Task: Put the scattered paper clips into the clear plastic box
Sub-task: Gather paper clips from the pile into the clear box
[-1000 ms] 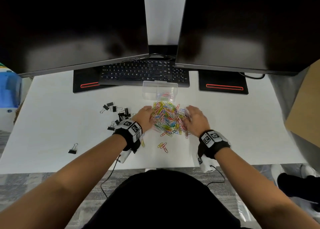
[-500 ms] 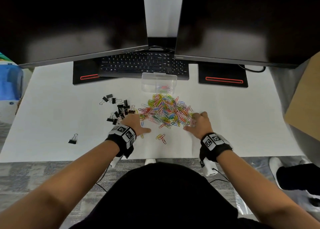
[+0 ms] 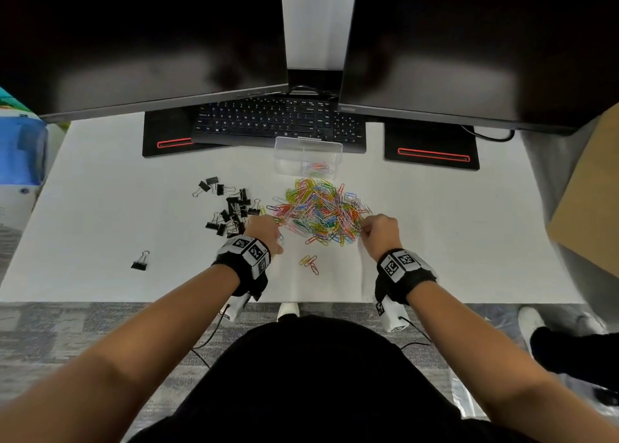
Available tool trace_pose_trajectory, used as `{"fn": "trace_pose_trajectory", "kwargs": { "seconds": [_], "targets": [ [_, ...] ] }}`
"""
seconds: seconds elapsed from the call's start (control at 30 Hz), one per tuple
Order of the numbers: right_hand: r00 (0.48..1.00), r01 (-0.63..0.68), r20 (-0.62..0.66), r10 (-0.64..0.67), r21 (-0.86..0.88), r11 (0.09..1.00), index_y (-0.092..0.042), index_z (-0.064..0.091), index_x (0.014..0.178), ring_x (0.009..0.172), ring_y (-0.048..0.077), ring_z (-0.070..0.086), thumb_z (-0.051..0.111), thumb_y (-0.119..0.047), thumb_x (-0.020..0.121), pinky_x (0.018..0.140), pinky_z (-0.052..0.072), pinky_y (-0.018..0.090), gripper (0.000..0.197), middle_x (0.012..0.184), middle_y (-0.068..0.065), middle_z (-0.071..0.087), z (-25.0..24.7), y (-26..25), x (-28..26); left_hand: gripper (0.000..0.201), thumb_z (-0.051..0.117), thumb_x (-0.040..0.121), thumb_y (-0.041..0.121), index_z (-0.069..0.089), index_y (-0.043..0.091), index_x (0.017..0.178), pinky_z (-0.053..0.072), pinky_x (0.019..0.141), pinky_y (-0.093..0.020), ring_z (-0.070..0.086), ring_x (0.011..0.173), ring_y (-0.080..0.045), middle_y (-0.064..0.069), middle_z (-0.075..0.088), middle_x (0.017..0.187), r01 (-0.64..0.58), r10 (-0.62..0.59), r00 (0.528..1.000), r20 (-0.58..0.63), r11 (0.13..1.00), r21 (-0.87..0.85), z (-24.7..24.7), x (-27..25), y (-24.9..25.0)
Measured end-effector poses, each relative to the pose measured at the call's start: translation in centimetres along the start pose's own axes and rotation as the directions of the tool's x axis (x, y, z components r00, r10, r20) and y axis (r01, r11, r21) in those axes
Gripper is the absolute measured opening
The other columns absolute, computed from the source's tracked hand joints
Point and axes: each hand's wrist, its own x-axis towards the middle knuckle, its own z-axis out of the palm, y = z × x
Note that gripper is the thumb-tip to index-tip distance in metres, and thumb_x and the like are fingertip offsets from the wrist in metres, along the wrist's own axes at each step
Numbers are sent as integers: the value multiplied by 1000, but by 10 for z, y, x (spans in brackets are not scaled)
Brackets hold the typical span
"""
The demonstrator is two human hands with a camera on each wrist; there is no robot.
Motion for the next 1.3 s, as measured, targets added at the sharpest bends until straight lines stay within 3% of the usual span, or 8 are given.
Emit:
{"fn": "trace_pose_trajectory", "kwargs": {
  "seconds": [0.4, 0.5, 0.6, 0.67, 0.77, 0.9, 1.1, 1.3],
  "targets": [
    [983, -173, -22, 184, 246, 954, 1, 71, 90, 82, 21, 63, 67, -6, 77, 79, 44, 18, 15, 92, 14, 72, -35, -6, 11, 20, 60, 76, 3, 61, 17, 63, 55, 79, -27, 59, 78, -18, 4, 59, 71, -39, 14, 995, -99, 967, -253, 1, 10, 12],
    [991, -118, -30, 133, 306, 945, -2, 72, 93, 88, 22, 65, 67, -6, 79, 83, 47, 21, 15, 93, 13, 72, -36, -19, 14, 22, 51, 87, 6, 72, 7, 93, 49, 80, -23, 62, 90, -21, -3, 66, 98, -133, 98, 986, -135, 950, -283, -10, 11, 24],
    [999, -38, 6, 38, 377, 925, -6, 73, 97, 81, 13, 61, 66, -7, 81, 85, 51, 23, 17, 93, 10, 72, -33, -41, 15, 26, 46, 92, 8, 70, 12, 102, 52, 73, -25, 64, 87, -24, 0, 63, 98, -146, 115, 988, -105, 919, -366, -17, 14, 35],
    [1000, 10, 9, -16, 436, 900, -7, 73, 95, 78, 11, 61, 67, -5, 80, 81, 52, 22, 17, 91, 9, 73, -32, -58, 14, 23, 42, 94, 8, 65, 10, 95, 58, 74, -32, 67, 83, -28, -6, 66, 85, -77, 74, 997, -28, 835, -545, -16, 20, 42],
    [998, 50, 6, -61, 497, 866, -8, 73, 94, 75, 12, 64, 69, -3, 77, 76, 53, 18, 18, 87, 8, 74, -30, -80, 14, 24, 36, 98, 7, 58, -3, 93, 58, 56, -23, 65, 66, -22, -13, 64, 70, 157, -39, 987, 157, 476, -865, -17, 19, 54],
    [990, 79, 66, -128, 496, 865, -10, 73, 96, 87, 18, 69, 72, -6, 76, 85, 55, 29, 20, 91, 8, 74, -32, -94, 17, 49, 30, 103, 28, 59, 1, 75, 56, 72, -33, 65, 64, -24, -12, 68, 54, 269, -48, 963, 265, 141, -953, -14, 20, 51],
    [974, 179, 69, -217, 359, 916, -4, 73, 91, 63, -8, 52, 72, -5, 77, 60, 39, -5, 14, 89, 6, 72, -30, -72, 8, 37, 32, 102, 19, 52, 4, 75, 48, 52, -26, 59, 47, -16, -13, 57, 67, 312, -90, 949, 303, 111, -944, -10, 30, 33],
    [747, 433, 541, -387, 45, 900, -10, 68, 113, 83, 11, 49, 83, -25, 67, 72, 41, 21, 51, 108, 7, 59, 11, -69, -13, 37, 35, 101, 19, 52, 6, 71, 48, 52, -26, 57, 38, -12, -4, 59, 44, 292, -127, 952, 277, 121, -949, -6, 30, 19]
  ]
}}
